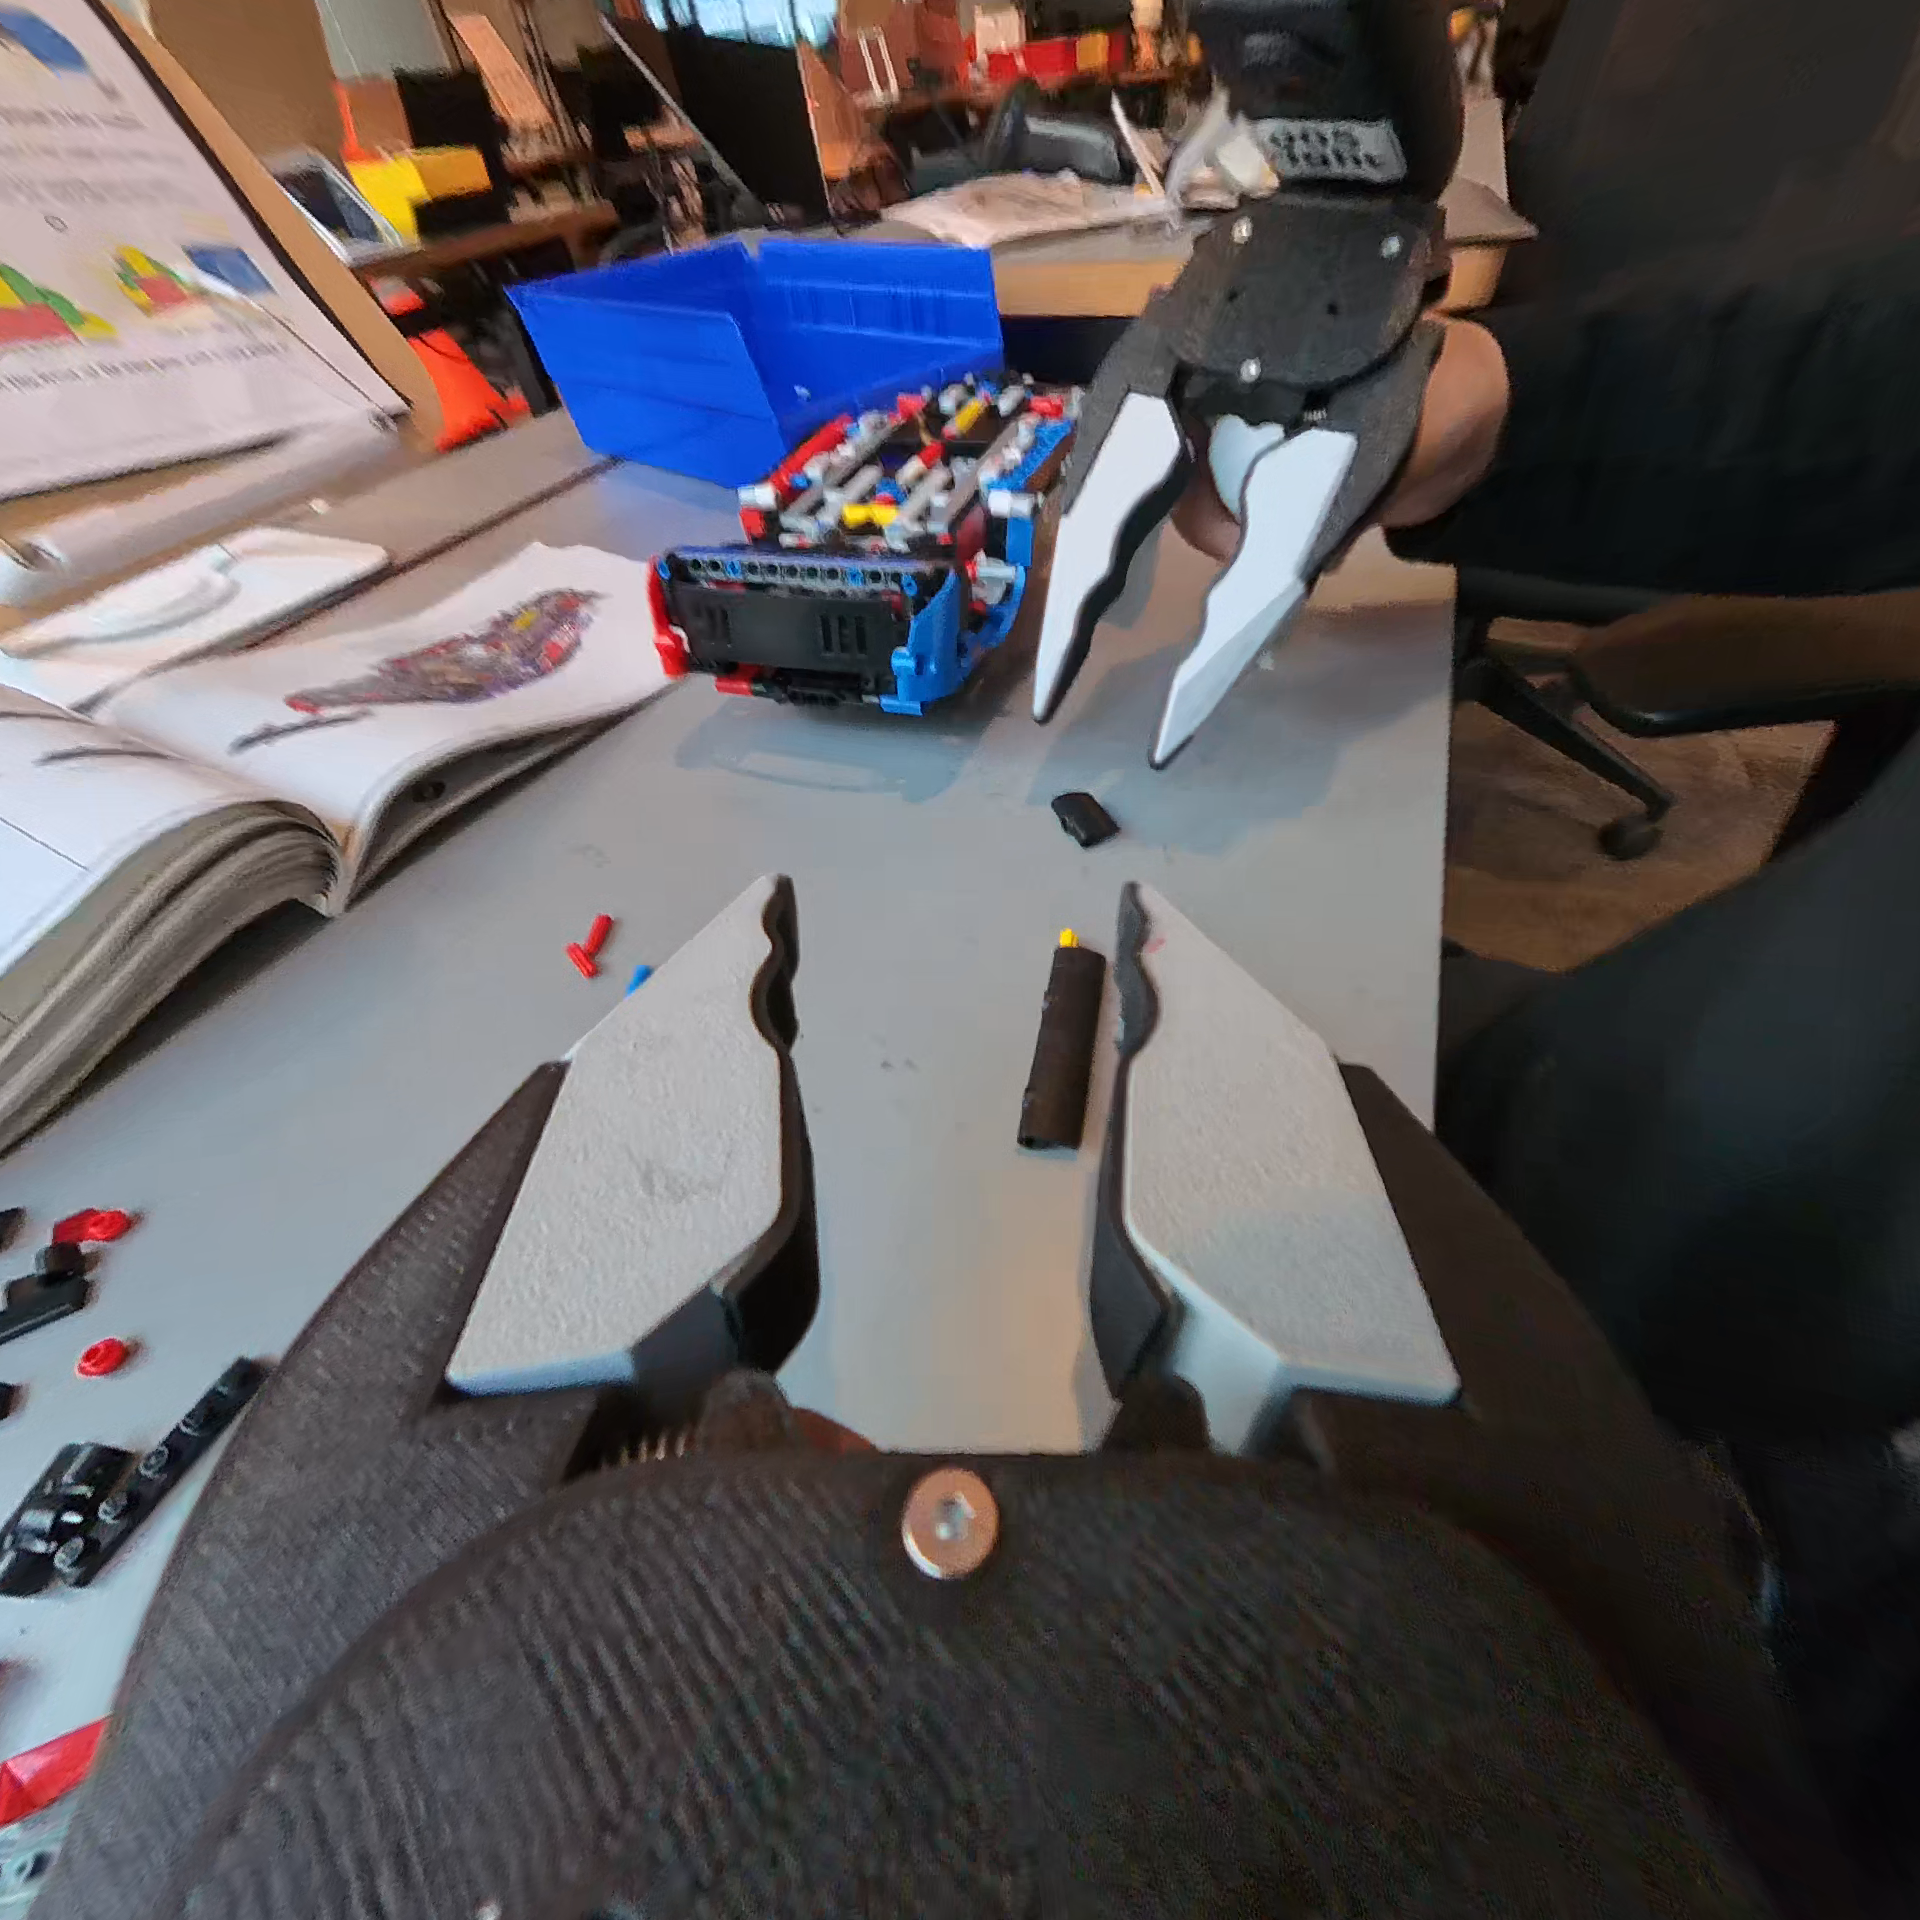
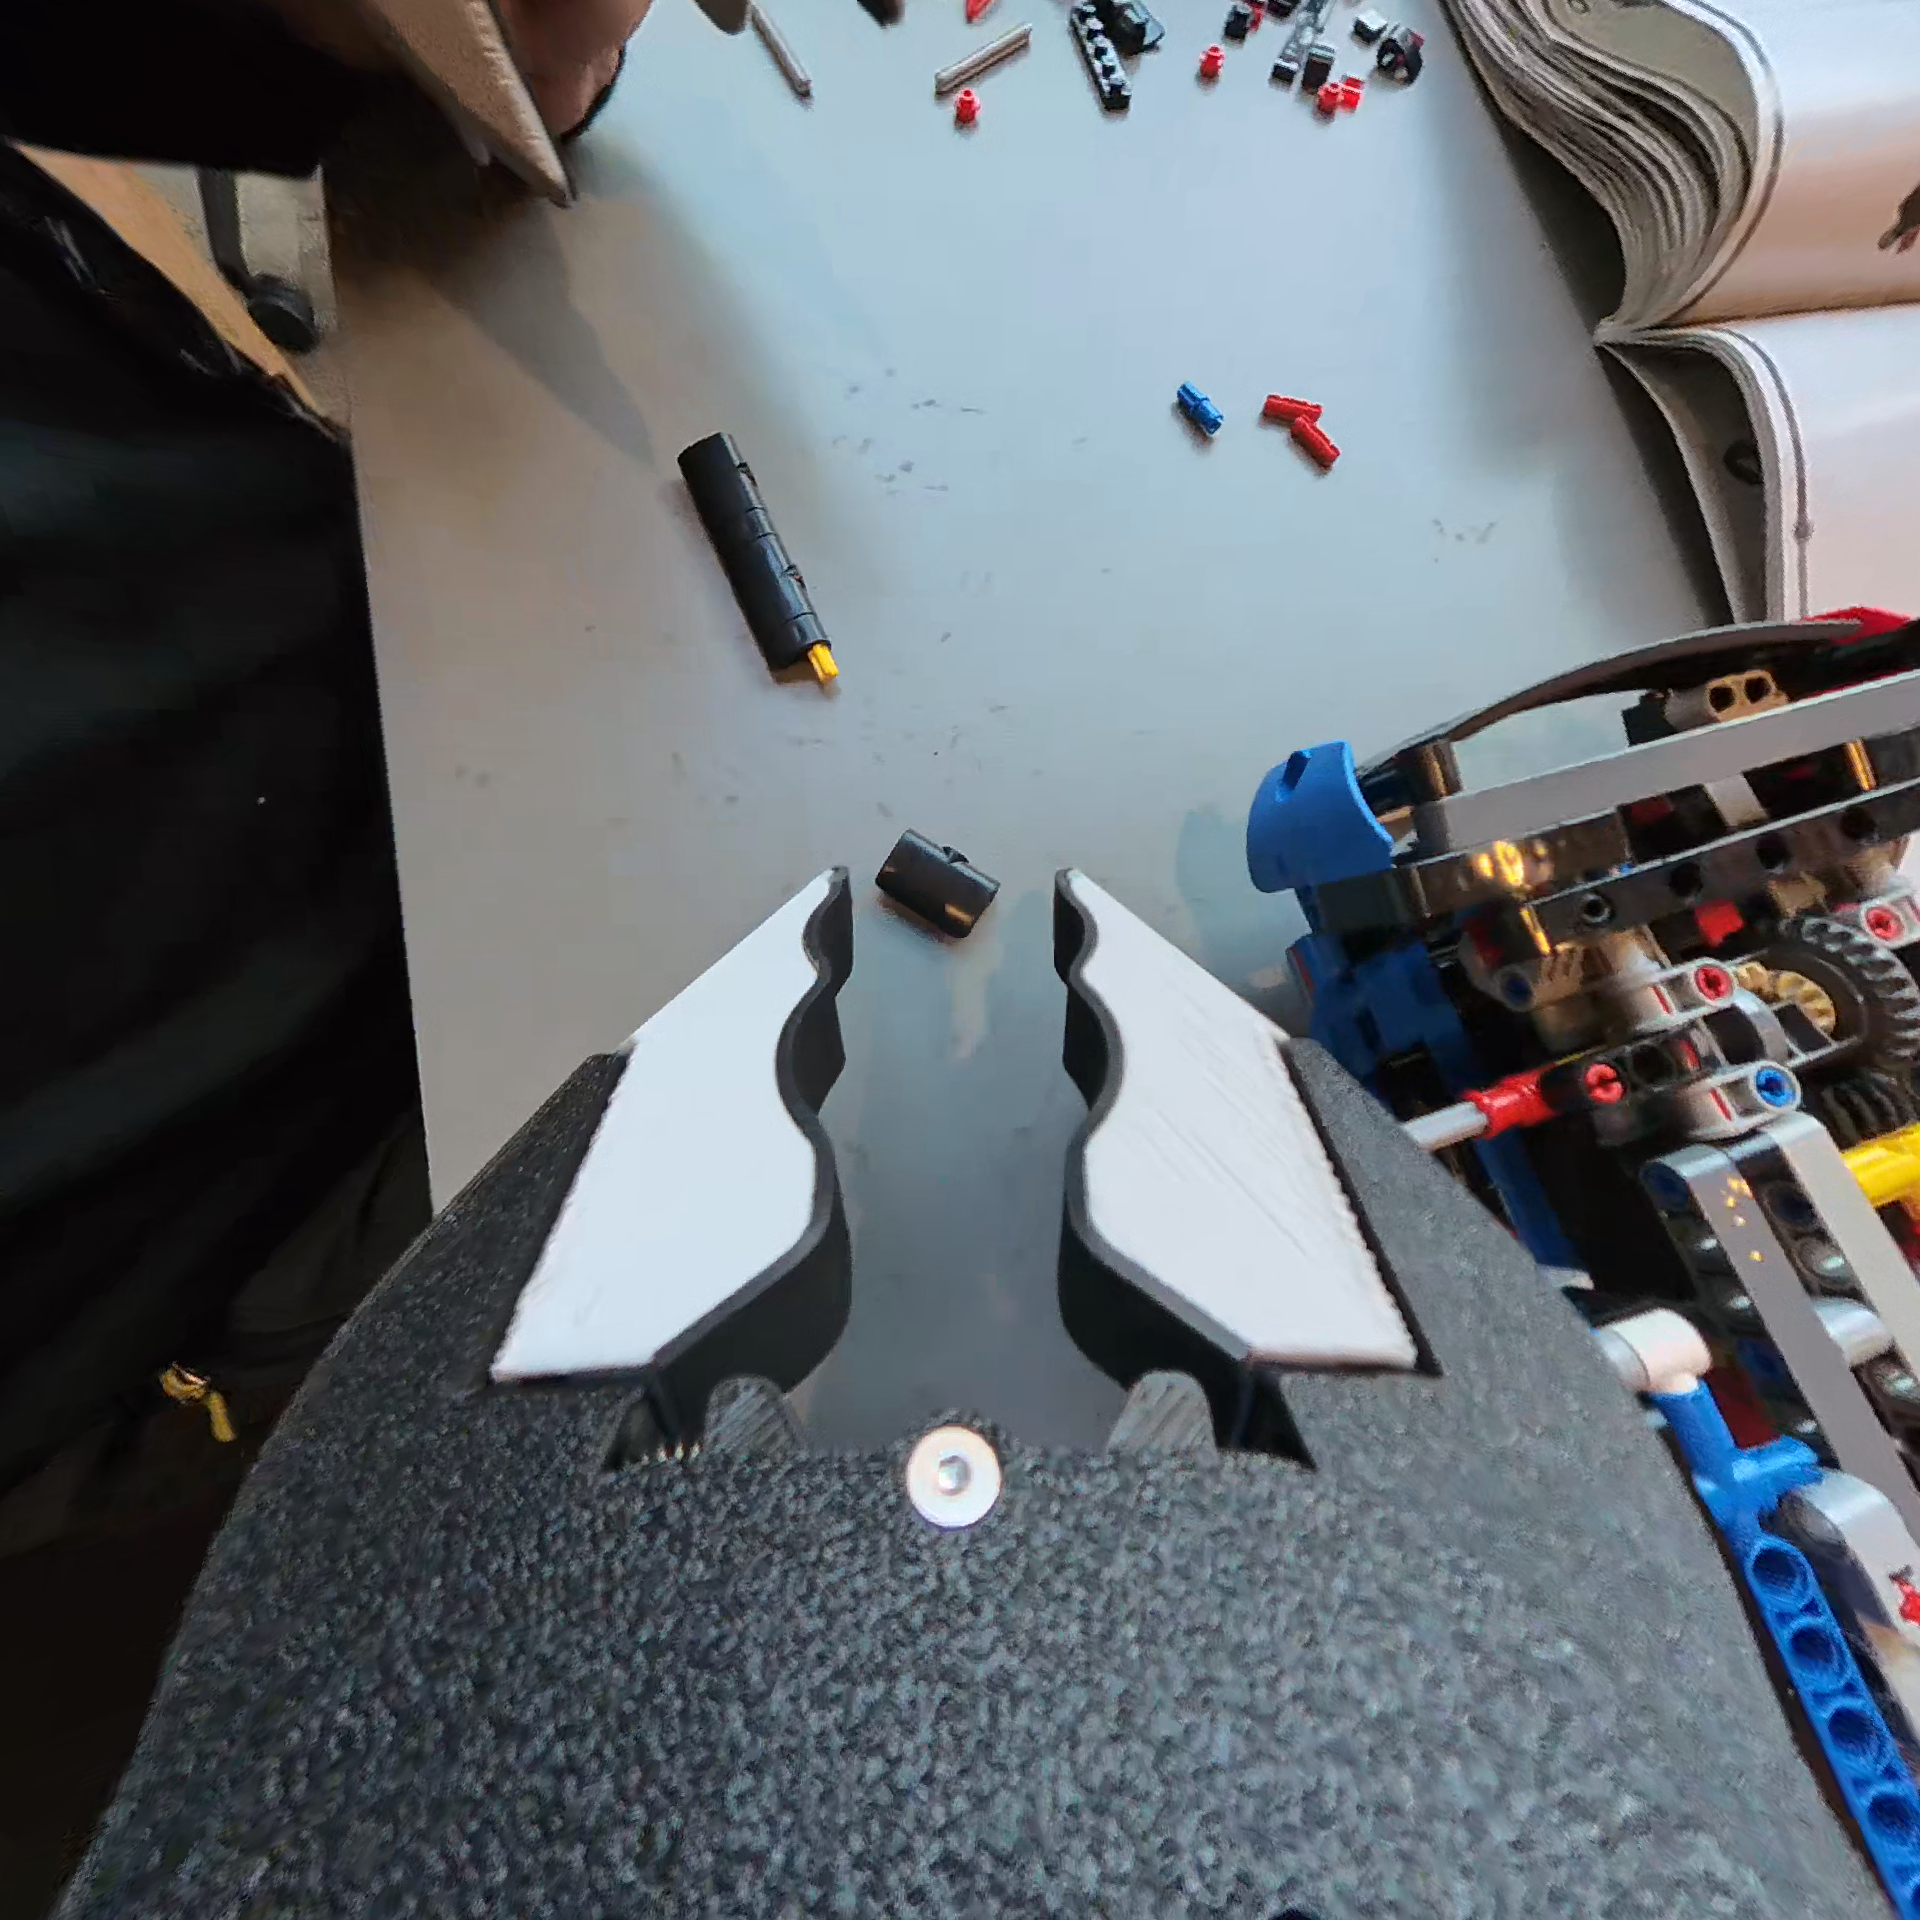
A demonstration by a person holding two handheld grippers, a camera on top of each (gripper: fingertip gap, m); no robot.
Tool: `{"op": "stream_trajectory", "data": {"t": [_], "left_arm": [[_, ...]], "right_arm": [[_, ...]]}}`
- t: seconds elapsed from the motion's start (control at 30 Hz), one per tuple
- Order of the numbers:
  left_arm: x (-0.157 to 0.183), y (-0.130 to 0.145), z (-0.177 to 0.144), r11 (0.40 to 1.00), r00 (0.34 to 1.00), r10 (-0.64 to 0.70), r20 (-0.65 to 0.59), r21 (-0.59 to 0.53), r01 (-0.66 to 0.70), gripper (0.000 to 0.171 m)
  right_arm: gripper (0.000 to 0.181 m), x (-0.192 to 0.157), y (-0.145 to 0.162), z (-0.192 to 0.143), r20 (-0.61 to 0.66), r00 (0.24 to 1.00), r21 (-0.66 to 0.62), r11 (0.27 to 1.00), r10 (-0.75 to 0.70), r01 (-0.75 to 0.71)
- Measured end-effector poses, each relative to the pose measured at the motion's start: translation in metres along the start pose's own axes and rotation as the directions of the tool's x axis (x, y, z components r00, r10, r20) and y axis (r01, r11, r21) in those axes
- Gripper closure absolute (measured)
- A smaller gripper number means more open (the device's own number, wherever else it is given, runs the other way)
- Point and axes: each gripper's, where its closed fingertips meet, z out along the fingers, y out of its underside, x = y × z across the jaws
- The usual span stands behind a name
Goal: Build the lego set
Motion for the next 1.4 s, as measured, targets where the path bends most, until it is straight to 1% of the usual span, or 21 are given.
{"op": "stream_trajectory", "data": {"t": [0.07,0.13,0.2,0.27,0.4,0.47,0.53,0.6,0.63,0.67,0.7,0.73,0.77,0.97,1.23,1.4], "left_arm": [[0.000,0.014,0.000,0.995,0.999,-0.021,-0.031,-0.099,0.018,0.118],[0.002,0.035,0.001,0.970,0.997,-0.027,-0.066,-0.241,0.011,0.115],[0.004,0.050,0.002,0.941,0.998,-0.001,-0.070,-0.338,-0.023,0.115],[0.011,0.055,0.007,0.924,0.995,0.019,-0.097,-0.379,-0.054,0.120],[0.024,0.061,0.023,0.884,0.985,0.040,-0.167,-0.453,-0.113,0.123],[0.028,0.066,0.030,0.862,0.978,0.046,-0.204,-0.486,-0.142,0.128],[0.030,0.066,0.035,0.856,0.974,0.035,-0.222,-0.496,-0.144,0.133],[0.028,0.066,0.038,0.850,0.974,0.033,-0.223,-0.507,-0.145,0.134],[0.029,0.066,0.038,0.849,0.973,0.028,-0.230,-0.509,-0.145,0.138],[0.030,0.066,0.039,0.849,0.970,0.021,-0.240,-0.508,-0.144,0.145],[0.031,0.066,0.038,0.850,0.968,0.015,-0.252,-0.507,-0.145,0.153],[0.032,0.067,0.038,0.852,0.966,0.011,-0.257,-0.503,-0.144,0.159],[0.032,0.066,0.038,0.856,0.967,0.009,-0.256,-0.498,-0.140,0.159],[0.035,0.065,0.045,0.878,0.967,-0.011,-0.256,-0.466,-0.113,0.159],[0.037,0.060,0.060,0.878,0.957,0.052,-0.287,-0.443,-0.180,0.159],[0.038,0.058,0.066,0.878,0.954,0.078,-0.289,-0.433,-0.203,0.159]], "right_arm": [[0.143,-0.003,0.001,0.002,0.026,0.999,0.006,0.999,-0.038,0.038],[0.144,-0.005,0.004,0.003,0.044,0.996,0.009,0.997,-0.072,0.072],[0.144,-0.005,0.006,0.005,0.062,0.993,0.008,0.995,-0.099,0.098],[0.147,-0.002,0.008,0.006,0.061,0.989,0.003,0.991,-0.134,0.134],[0.149,-0.002,0.007,0.009,0.113,0.971,-0.009,0.977,-0.211,0.214],[0.150,-0.003,0.005,0.011,0.146,0.959,-0.020,0.968,-0.244,0.249],[0.150,-0.006,0.005,0.014,0.184,0.946,-0.031,0.961,-0.265,0.275],[0.149,-0.006,0.010,0.020,0.212,0.938,-0.054,0.955,-0.273,0.290],[0.150,-0.008,0.013,0.022,0.235,0.934,-0.063,0.954,-0.270,0.292],[0.157,-0.012,0.012,0.022,0.265,0.929,-0.051,0.958,-0.258,0.281],[0.157,-0.013,0.012,0.023,0.274,0.929,-0.053,0.960,-0.250,0.275],[0.162,-0.015,0.012,0.023,0.286,0.927,-0.049,0.963,-0.242,0.266],[0.165,-0.016,0.013,0.023,0.292,0.927,-0.049,0.965,-0.234,0.259],[0.165,-0.015,0.013,0.024,0.252,0.949,-0.029,0.978,-0.192,0.205],[0.166,-0.017,0.008,0.029,0.241,0.963,-0.020,0.991,-0.125,0.134],[0.166,-0.019,0.007,0.031,0.234,0.964,-0.023,0.991,-0.124,0.133]]}}
